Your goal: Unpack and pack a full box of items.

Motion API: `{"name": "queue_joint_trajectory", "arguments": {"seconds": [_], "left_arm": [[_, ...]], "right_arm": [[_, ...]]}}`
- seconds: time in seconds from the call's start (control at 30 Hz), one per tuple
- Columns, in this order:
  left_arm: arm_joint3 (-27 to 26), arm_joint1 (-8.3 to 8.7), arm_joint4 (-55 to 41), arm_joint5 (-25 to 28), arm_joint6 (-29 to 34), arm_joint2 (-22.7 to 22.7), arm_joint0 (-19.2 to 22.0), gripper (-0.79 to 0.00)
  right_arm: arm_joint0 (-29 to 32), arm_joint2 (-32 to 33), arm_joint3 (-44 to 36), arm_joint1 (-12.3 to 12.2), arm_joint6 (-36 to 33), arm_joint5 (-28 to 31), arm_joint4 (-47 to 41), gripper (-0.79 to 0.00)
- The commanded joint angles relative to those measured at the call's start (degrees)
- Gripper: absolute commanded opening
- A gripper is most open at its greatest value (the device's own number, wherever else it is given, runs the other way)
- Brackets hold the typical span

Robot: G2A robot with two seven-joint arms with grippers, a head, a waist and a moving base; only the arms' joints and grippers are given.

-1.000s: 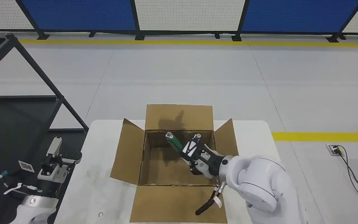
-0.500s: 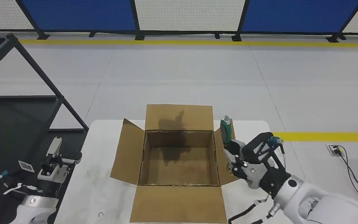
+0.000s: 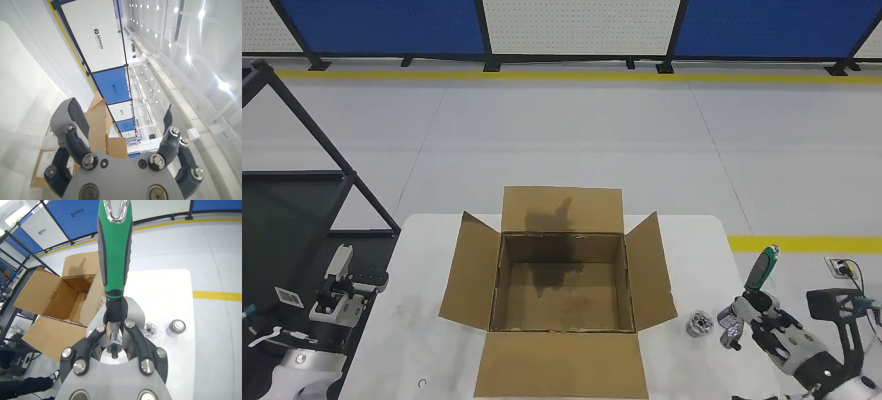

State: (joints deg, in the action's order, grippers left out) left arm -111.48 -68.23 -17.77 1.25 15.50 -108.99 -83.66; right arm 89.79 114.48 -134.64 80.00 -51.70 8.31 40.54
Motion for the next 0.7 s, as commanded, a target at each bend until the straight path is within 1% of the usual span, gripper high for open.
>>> {"name": "queue_joint_trajectory", "arguments": {"seconds": [0.0, 0.47, 0.57, 0.67], "left_arm": [[0.0, 0.00, 0.0, 0.0, 0.0, 0.0, 0.0, 0.000], [0.0, 0.00, 0.0, 0.0, 0.0, 0.0, 0.0, 0.000], [0.0, 0.00, 0.0, 0.0, 0.0, 0.0, 0.0, 0.000], [0.0, 0.00, 0.0, 0.0, 0.0, 0.0, 0.0, 0.000]], "right_arm": [[1.1, 0.4, 0.0, 0.0, -0.4, -0.9, -1.2, -0.785], [1.3, 0.1, 0.2, 0.0, 0.0, -1.0, -1.3, -0.785], [1.9, -1.6, 1.2, -0.2, 0.3, -3.2, -0.2, -0.785], [3.4, -1.1, 2.4, -0.3, 0.6, -6.2, 0.5, -0.785]]}}
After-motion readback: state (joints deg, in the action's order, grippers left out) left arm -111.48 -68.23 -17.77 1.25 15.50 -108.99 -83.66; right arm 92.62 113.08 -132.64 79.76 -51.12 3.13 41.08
